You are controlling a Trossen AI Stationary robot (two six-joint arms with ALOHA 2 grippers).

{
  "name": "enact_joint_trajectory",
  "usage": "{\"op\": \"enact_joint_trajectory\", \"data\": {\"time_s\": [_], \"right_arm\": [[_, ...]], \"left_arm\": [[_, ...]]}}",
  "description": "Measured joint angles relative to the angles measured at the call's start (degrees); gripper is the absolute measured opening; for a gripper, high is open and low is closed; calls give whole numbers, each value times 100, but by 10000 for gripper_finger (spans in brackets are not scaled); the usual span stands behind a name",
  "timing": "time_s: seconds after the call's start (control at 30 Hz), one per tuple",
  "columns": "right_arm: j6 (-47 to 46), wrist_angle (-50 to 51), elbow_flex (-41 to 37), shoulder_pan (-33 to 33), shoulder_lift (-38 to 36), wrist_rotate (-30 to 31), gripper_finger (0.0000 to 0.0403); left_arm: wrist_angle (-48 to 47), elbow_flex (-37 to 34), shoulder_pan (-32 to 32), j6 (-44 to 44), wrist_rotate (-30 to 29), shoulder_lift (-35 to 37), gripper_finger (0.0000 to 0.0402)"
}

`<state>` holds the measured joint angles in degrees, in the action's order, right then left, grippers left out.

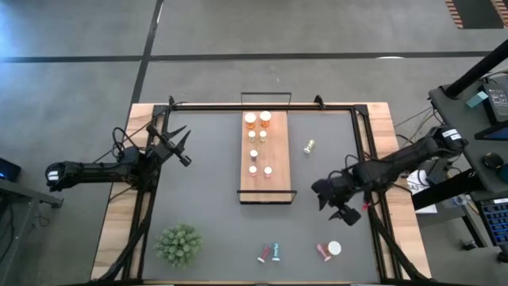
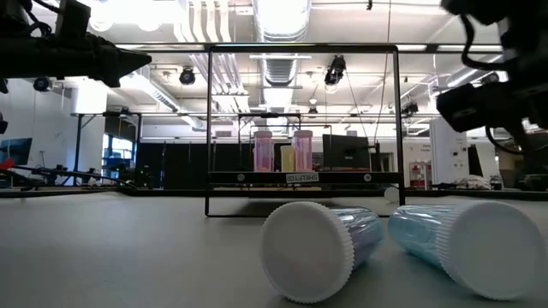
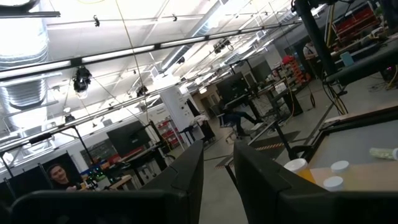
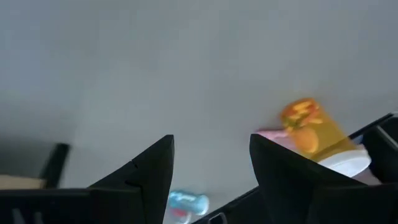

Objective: Pick and place medicine bottles onto shelf by color
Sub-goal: Put the orange pill bottle on the shelf aligned with the other orange pill bottles

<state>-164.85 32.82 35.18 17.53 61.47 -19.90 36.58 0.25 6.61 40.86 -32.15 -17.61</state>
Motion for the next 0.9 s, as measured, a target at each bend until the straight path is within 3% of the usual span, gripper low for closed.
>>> {"op": "enact_joint_trajectory", "data": {"time_s": [0.2, 0.6, 0.9], "right_arm": [[-343, -343, 0, 713, 235, 81, 217], [-534, -817, 0, 1494, 777, 251, 334], [-815, -1170, 35, 1918, 1072, 206, 348]], "left_arm": [[0, 0, -2, 0, -1, 0, 72], [0, 0, 0, 0, 1, 0, 72], [0, -2, -2, 0, -1, 0, 72]]}}
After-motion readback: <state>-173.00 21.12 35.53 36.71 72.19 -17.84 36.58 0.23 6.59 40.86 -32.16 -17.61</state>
